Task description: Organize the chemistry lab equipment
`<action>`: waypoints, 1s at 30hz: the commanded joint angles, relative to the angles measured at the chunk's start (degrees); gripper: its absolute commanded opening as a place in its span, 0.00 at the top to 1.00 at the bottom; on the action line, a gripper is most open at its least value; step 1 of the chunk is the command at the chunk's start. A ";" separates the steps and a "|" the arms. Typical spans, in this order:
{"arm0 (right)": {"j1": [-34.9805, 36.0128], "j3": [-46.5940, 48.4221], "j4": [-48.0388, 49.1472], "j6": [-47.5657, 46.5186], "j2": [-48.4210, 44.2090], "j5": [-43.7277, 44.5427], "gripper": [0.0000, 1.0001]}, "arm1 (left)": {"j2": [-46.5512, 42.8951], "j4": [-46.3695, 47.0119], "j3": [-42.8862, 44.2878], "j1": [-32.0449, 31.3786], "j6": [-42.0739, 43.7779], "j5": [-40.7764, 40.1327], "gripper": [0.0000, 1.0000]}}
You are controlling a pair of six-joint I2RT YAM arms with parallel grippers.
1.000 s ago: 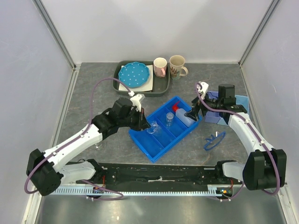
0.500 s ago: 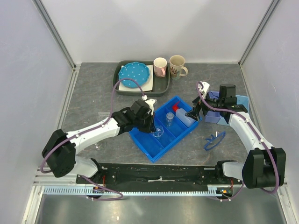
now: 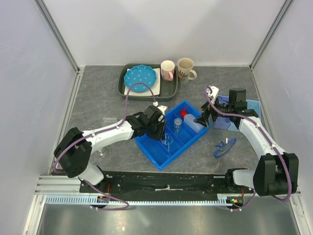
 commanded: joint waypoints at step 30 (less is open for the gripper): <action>-0.94 1.09 -0.71 -2.85 -1.36 -3.80 0.02 | -46.69 -21.70 -3.72 3.80 -4.78 -17.31 0.01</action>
